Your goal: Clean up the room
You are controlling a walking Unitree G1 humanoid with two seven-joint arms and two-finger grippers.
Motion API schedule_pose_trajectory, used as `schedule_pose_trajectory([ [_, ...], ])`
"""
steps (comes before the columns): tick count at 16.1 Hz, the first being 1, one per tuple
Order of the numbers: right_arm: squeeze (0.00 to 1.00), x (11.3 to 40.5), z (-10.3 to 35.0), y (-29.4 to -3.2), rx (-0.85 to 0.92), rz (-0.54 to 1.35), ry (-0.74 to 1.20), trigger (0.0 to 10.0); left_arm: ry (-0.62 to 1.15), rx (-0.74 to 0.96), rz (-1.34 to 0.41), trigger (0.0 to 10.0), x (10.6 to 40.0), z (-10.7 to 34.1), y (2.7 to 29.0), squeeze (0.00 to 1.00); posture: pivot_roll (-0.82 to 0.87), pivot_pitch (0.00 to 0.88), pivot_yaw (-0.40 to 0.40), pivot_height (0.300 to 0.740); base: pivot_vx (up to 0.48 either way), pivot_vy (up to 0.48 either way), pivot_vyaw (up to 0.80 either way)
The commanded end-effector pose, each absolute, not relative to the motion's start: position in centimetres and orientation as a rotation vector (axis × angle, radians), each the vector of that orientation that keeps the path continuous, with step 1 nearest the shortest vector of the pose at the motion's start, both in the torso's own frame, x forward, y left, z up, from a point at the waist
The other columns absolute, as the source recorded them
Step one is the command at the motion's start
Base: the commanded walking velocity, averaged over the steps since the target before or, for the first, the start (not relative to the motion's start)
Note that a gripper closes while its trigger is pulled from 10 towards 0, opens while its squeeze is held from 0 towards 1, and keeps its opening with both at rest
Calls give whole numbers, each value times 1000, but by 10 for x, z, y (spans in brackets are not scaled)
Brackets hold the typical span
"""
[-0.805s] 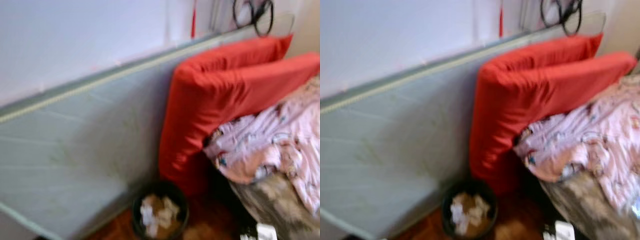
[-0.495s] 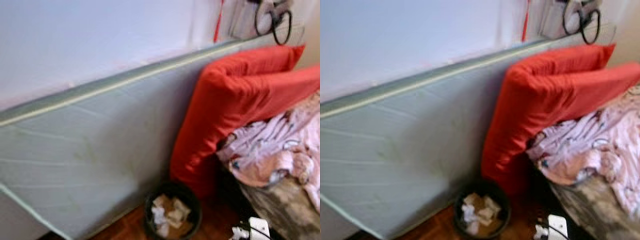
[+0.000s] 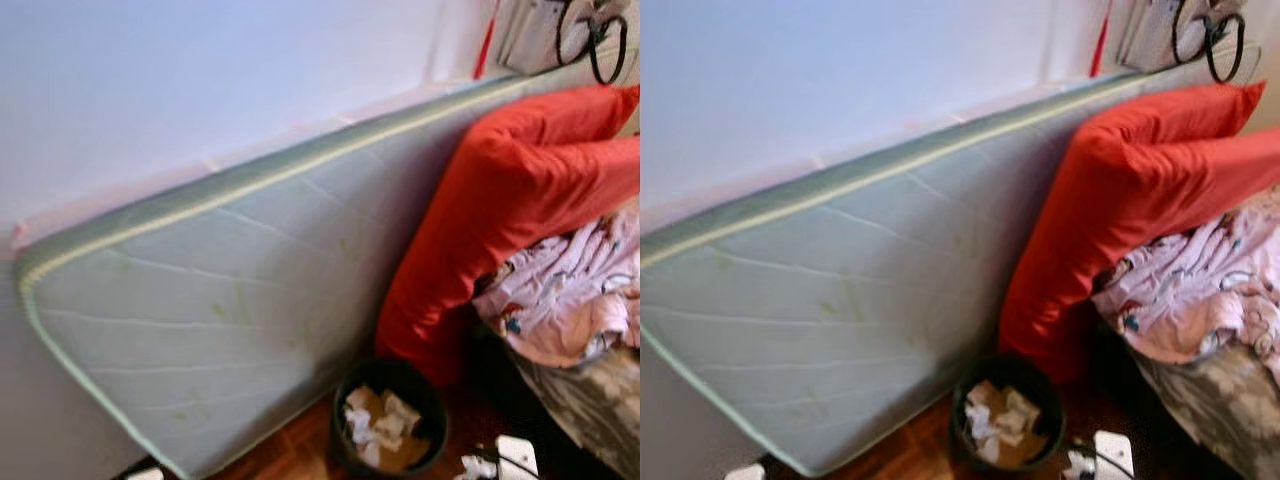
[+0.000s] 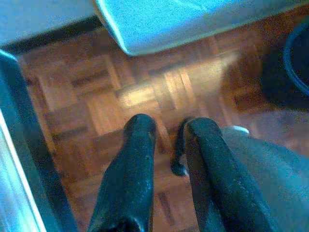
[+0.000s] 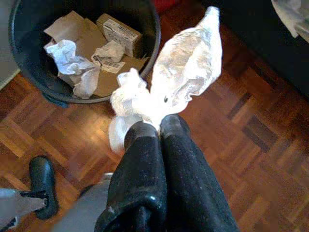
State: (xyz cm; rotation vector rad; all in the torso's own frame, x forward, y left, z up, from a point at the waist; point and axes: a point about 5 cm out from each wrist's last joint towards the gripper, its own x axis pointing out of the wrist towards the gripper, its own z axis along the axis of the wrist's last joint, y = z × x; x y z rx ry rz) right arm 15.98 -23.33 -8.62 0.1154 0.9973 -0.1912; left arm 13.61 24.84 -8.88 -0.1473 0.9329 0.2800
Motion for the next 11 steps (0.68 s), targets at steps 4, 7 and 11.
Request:
schedule_pose_trajectory([
  [4,0,155,-86,-240,112,-214,1004,10000,924,-167,270,10000,140,-89,241,0,51,0,-6,740,0,0,0],
  [7,0,156,-86,-241,102,-208,1003,10000,928,-185,280,10000,131,-93,238,0,56,0,-20,740,0,0,0],
  [11,0,158,-85,-243,96,-206,997,10000,931,-204,284,10000,126,-95,236,0,58,0,-31,740,0,0,0],
])
